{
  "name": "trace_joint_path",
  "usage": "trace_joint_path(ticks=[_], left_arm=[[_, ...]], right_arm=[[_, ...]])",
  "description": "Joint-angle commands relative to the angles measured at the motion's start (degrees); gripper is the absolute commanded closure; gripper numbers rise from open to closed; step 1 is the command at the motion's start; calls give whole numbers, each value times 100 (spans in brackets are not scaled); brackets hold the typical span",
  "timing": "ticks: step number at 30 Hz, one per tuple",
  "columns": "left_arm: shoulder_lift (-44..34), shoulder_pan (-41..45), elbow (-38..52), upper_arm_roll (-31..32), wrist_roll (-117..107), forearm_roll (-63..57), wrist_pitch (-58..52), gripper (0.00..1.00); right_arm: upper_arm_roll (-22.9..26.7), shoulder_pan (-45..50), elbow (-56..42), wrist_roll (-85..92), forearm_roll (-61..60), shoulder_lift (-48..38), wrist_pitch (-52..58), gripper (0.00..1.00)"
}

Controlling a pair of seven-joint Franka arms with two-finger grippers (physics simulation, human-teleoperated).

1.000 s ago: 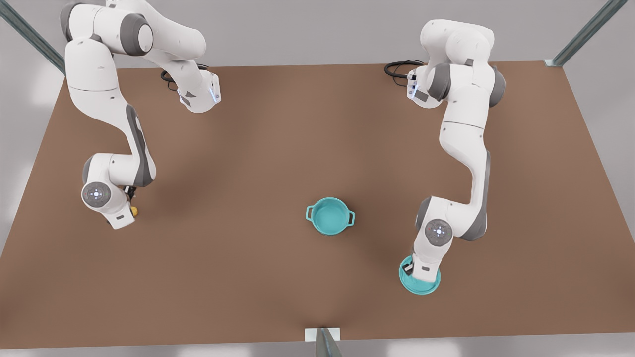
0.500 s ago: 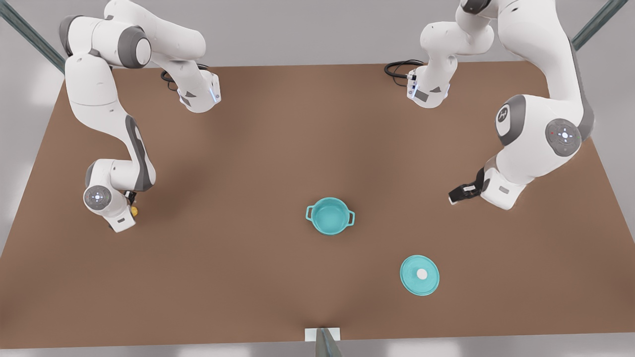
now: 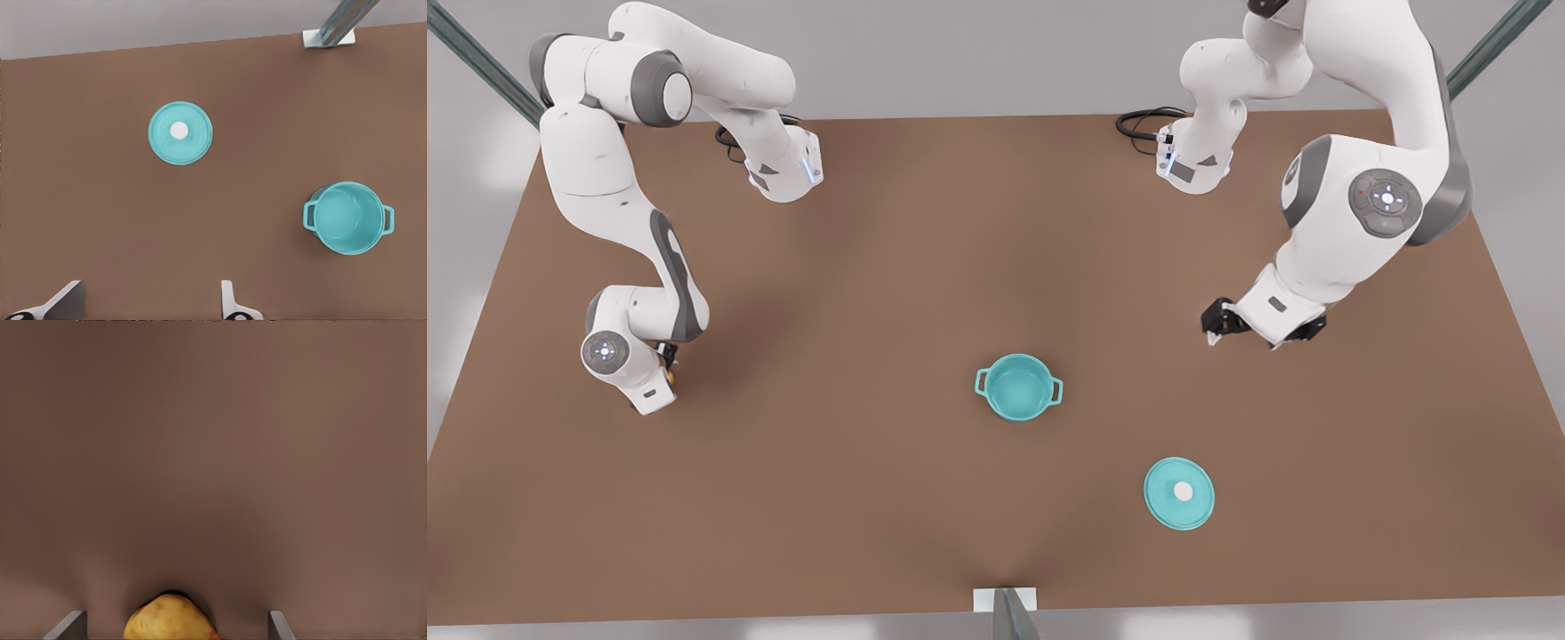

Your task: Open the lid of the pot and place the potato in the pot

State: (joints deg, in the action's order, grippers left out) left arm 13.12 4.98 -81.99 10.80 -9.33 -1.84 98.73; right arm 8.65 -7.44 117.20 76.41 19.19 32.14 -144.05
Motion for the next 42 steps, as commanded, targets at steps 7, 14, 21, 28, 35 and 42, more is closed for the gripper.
trace_joint_path(ticks=[7, 14, 21, 28, 35, 42], left_arm=[[24, -5, -19, 1, 880, -35, -82, 0], [-3, -5, -1, 1, 889, -62, -205, 0], [-3, 65, -45, 53, 863, -229, -399, 0], [-12, 74, -1, 71, 872, -246, -399, 0], [-55, 74, 34, 71, 863, -246, -399, 0], [-82, 74, 43, 80, 854, -237, -399, 0]], right_arm=[[-4, -12, -39, 428, 5, -15, -53, 11], [-4, -144, -48, 515, 14, -24, -53, 11], [-12, -144, -39, 656, 5, -24, -18, 37], [-65, -135, -30, 665, -3, -147, 158, 48], [-355, -135, -56, 806, -39, -534, 606, 49], [-1128, -91, -232, 753, -416, -1008, 1292, 50]])
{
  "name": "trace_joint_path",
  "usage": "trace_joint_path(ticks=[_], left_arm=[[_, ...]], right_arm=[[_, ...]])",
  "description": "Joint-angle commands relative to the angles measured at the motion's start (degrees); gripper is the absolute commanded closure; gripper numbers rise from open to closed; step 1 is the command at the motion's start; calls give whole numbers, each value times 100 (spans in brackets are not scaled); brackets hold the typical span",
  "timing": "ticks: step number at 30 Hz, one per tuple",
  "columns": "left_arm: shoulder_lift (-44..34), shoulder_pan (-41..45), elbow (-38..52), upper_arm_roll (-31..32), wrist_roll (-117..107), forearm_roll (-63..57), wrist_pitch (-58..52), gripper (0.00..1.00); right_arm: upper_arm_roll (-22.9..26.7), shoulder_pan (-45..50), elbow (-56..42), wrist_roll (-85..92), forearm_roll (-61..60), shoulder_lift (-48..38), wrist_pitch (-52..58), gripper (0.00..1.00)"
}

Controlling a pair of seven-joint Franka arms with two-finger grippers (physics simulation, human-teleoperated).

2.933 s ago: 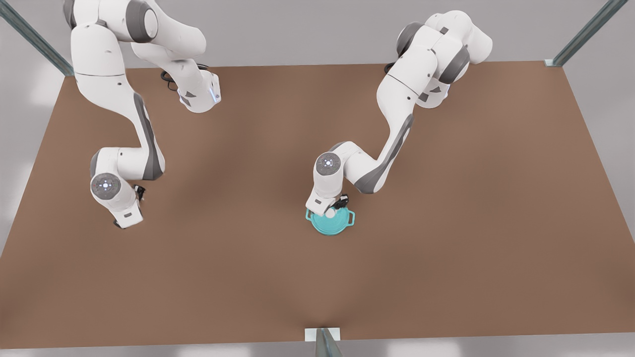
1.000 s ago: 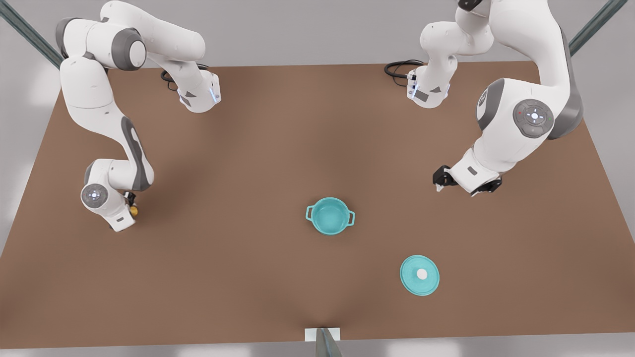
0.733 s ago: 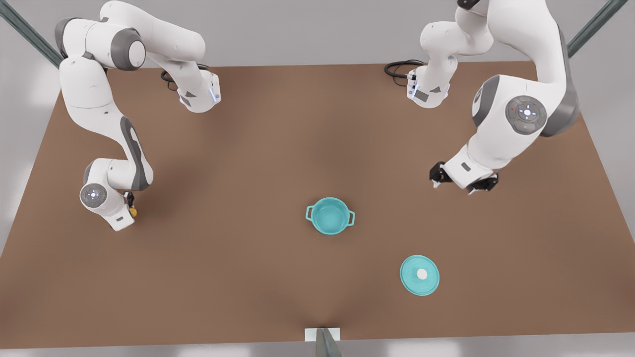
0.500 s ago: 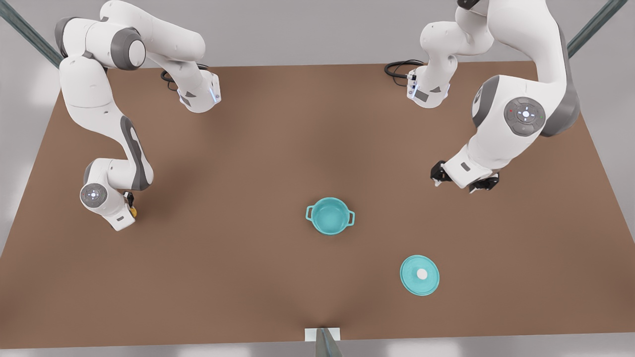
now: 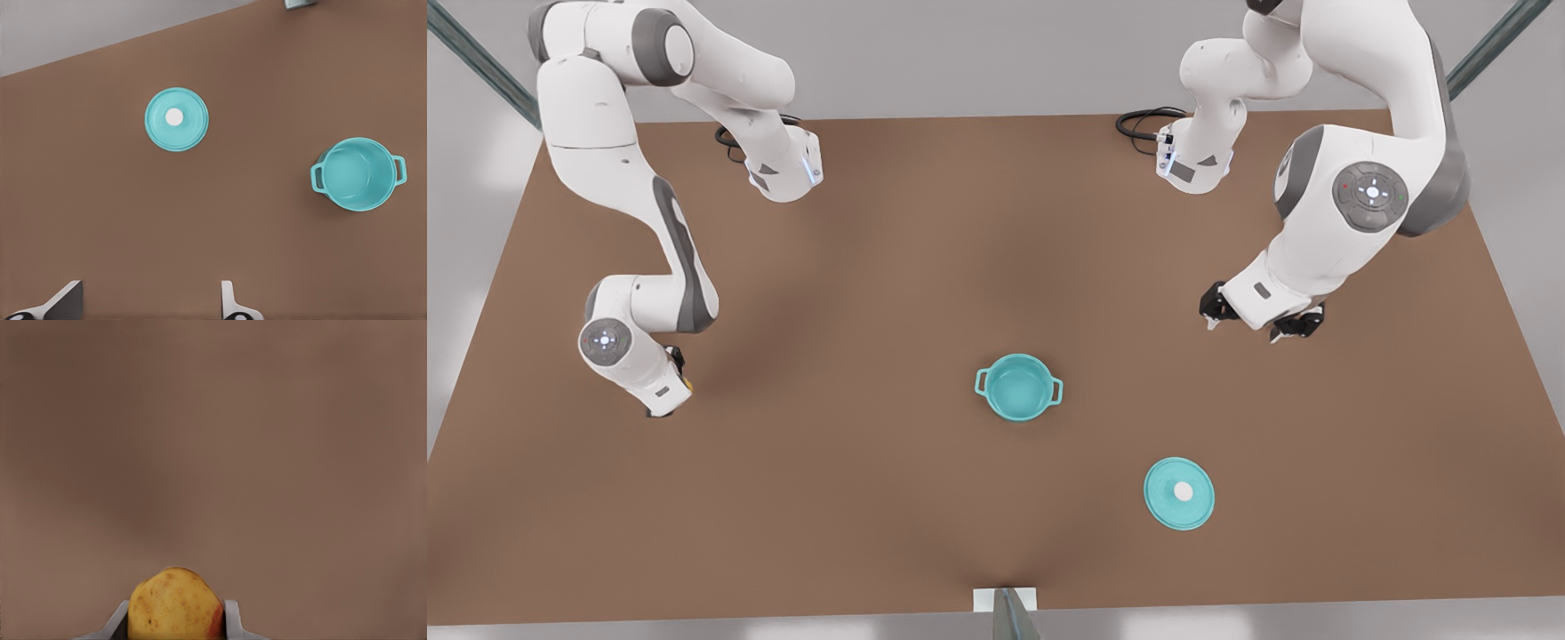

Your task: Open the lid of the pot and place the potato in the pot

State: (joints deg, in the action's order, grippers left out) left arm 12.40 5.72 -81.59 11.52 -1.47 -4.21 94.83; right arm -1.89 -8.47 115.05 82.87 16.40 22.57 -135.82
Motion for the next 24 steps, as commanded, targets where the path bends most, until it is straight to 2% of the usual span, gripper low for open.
trace_joint_path(ticks=[1, 4, 14, 24], left_arm=[[-9, -1, 3, -1, 68, -1, 0, 0], [-1, -1, 3, -1, 68, -1, 1, 0], [8, -10, -14, -27, 68, 8, 0, 0], [52, -1, -6, 16, 77, 34, 185, 0]], right_arm=[[-241, 29, -150, 106, -330, -77, 697, 51], [-461, 301, -449, -254, -427, -156, 1233, 51], [-470, 2024, -1389, -2231, -1103, -165, 2279, 51], [-470, 3369, -2910, -4384, -2008, 880, 2490, 51]])
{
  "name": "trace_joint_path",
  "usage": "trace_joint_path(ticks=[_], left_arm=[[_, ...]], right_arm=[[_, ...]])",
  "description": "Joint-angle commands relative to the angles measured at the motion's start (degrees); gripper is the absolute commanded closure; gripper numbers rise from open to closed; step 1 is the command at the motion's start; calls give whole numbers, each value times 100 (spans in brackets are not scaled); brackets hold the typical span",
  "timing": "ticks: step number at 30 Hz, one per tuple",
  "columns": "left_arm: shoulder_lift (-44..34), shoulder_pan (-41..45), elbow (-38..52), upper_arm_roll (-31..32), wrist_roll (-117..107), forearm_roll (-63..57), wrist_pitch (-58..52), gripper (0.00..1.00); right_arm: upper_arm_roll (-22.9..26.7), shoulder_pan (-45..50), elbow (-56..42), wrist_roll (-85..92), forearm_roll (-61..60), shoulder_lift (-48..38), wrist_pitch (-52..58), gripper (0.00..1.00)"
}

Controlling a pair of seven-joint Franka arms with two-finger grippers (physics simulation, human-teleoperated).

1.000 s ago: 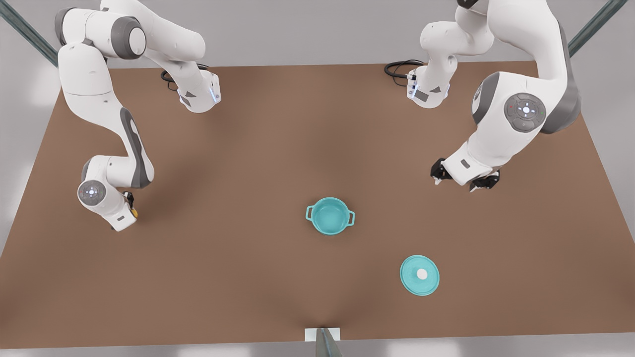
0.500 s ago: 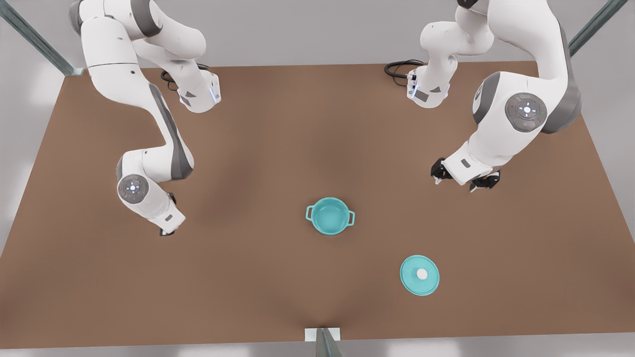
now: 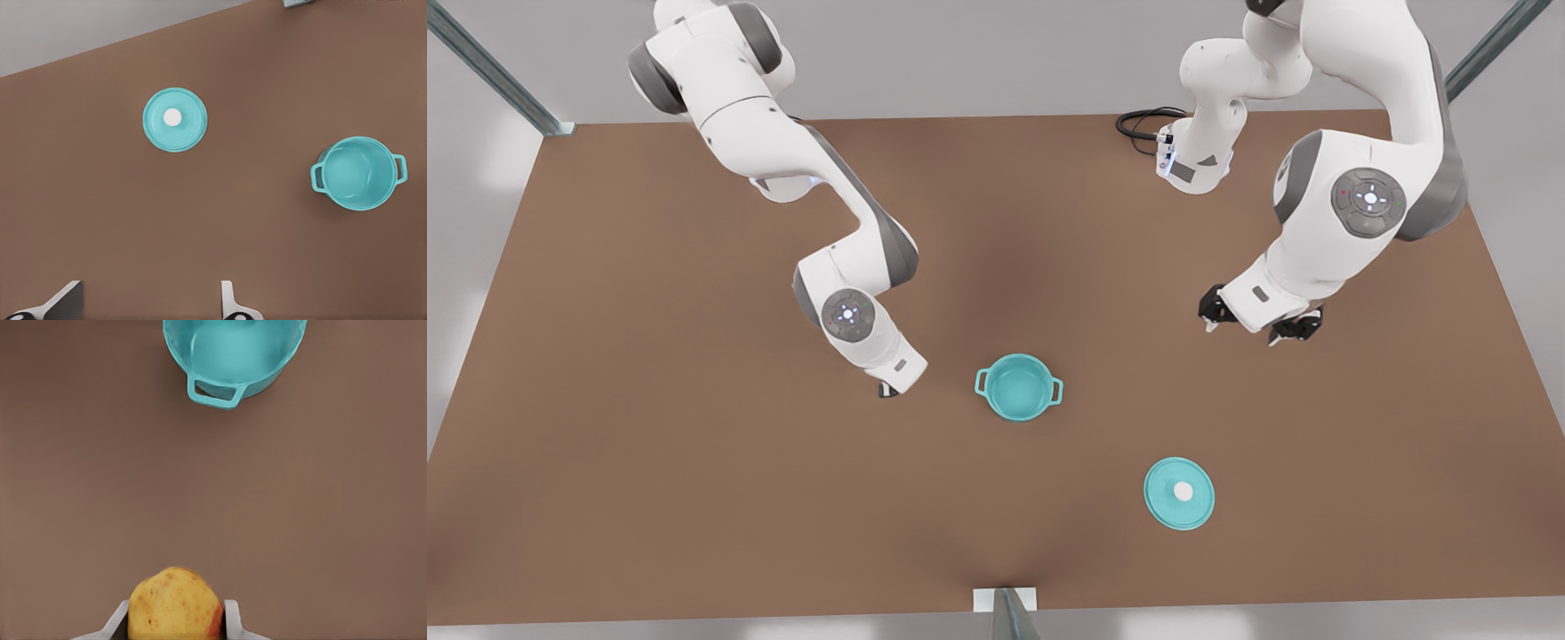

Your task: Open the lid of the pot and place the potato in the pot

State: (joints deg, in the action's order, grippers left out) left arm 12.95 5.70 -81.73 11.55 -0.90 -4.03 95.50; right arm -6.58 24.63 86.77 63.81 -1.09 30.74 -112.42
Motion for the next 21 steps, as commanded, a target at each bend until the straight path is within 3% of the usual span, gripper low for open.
trace_joint_path(ticks=[1, 10, 15, 21], left_arm=[[15, 1, -1, 14, 20, 42, 127, 0], [-38, -7, 8, 119, -7, 16, 74, 0], [-82, -16, 17, 119, -103, 166, 74, 0], [-82, -122, 17, 75, -112, 130, 100, 0]], right_arm=[[8, 173, -301, -2680, -295, 248, 150, 51], [-19, 675, -1953, -3744, -902, 1417, 18, 51], [-440, 693, -2059, -4087, -937, 1866, -1089, 51], [-599, 868, -2578, -4227, -1060, 2358, -1652, 51]])
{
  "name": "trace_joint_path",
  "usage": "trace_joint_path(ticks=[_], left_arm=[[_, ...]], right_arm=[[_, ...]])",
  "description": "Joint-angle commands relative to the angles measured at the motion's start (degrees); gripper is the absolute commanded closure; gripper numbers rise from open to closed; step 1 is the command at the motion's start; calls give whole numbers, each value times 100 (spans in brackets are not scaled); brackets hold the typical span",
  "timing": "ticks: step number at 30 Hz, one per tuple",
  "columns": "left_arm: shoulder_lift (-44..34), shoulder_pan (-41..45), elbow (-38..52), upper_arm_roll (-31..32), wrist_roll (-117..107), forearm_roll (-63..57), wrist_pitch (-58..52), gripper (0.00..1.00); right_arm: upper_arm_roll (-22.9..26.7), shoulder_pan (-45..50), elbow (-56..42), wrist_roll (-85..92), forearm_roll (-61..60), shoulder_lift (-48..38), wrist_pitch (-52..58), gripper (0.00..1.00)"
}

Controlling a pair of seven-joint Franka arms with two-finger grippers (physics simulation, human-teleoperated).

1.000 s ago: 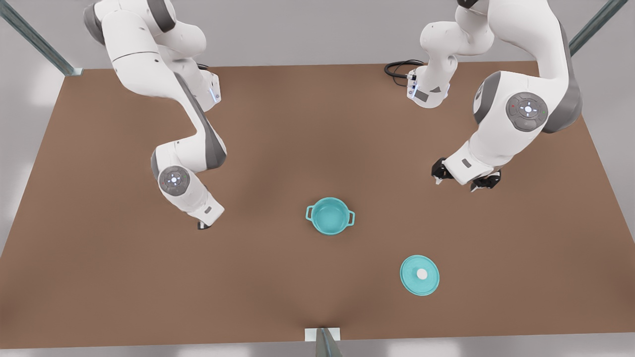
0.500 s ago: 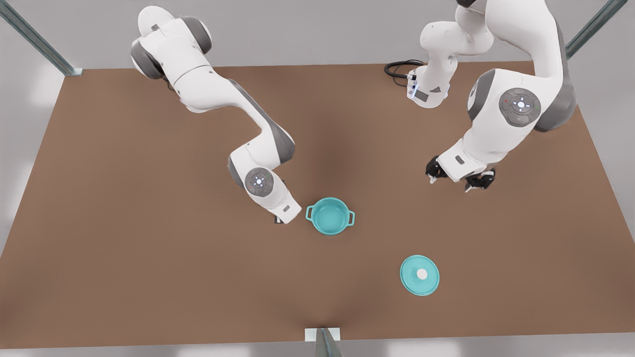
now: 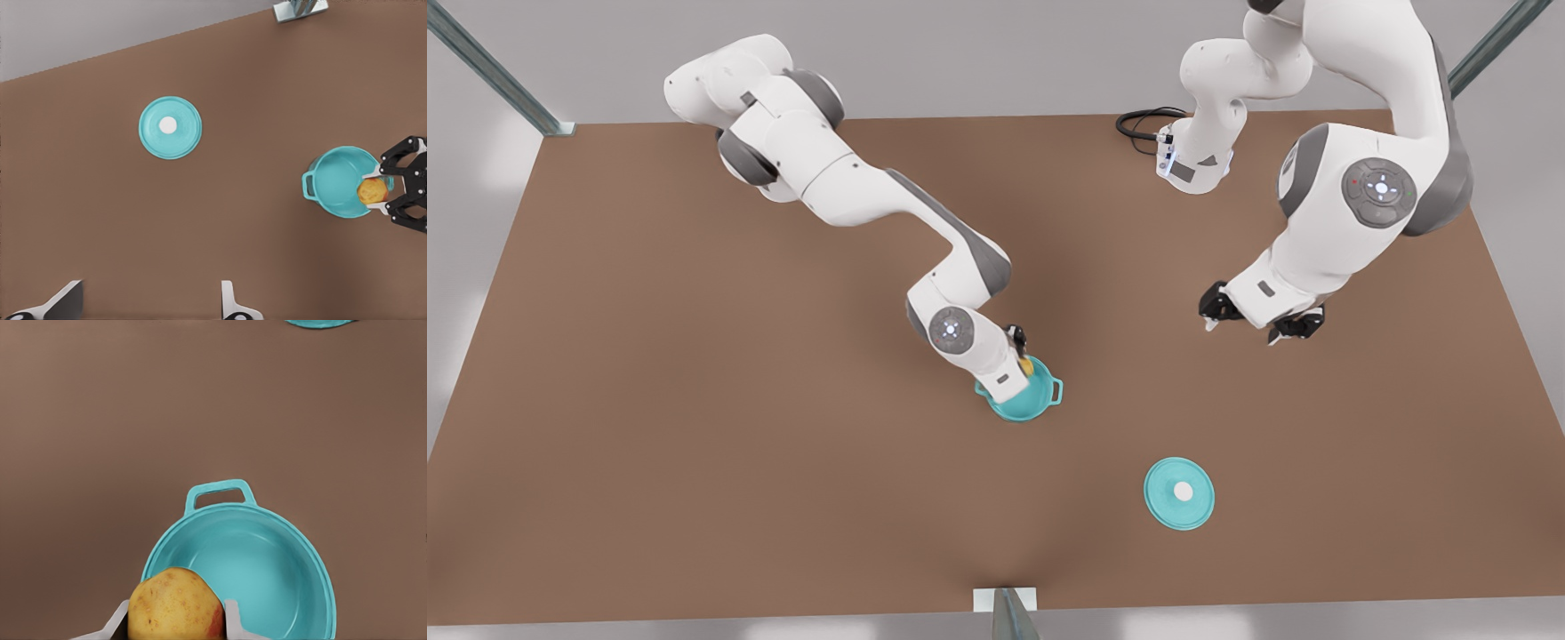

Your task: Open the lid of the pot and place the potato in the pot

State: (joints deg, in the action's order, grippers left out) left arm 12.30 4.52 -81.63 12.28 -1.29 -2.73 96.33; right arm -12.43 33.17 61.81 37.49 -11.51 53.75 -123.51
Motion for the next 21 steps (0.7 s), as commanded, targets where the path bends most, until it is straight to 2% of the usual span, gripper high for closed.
trace_joint_path(ticks=[1, 9, 10, 11, 15, 16, 18, 19, 20, 21], left_arm=[[53, -3, -2, 2, -73, 27, 114, 0], [53, -109, -11, 29, -64, 27, 158, 0], [35, -118, -19, 20, -64, 36, 123, 0], [53, -126, -37, 29, -73, 159, 114, 0], [44, -82, -63, 29, -82, 168, 88, 0], [61, -135, -63, 11, -73, 168, 88, 0], [53, -135, -63, 2, -82, 168, 97, 0], [62, -153, -72, -24, -108, 168, 105, 0], [62, -162, -72, -33, -117, 177, 97, 0], [62, -153, -72, -24, -301, 168, 105, 0]], right_arm=[[-14, 31, -90, -1595, -18, 74, -630, 51], [56, -4, -82, -1551, -9, 109, -692, 50], [56, -4, -82, -1586, -9, 109, -701, 33], [56, -4, -73, -1692, -18, 109, -701, 0], [126, 5, -73, -1710, 9, 83, -596, 0], [504, -13, -90, -1727, 0, -145, 396, 0], [2253, -214, -82, -1710, -9, -1059, 3095, 0], [2658, -767, -82, -1701, -9, -1314, 3956, 0], [2605, -1576, -73, -1622, -18, -1499, 4362, 0], [2570, -1972, 23, -1552, -53, -1543, 4335, 0]])
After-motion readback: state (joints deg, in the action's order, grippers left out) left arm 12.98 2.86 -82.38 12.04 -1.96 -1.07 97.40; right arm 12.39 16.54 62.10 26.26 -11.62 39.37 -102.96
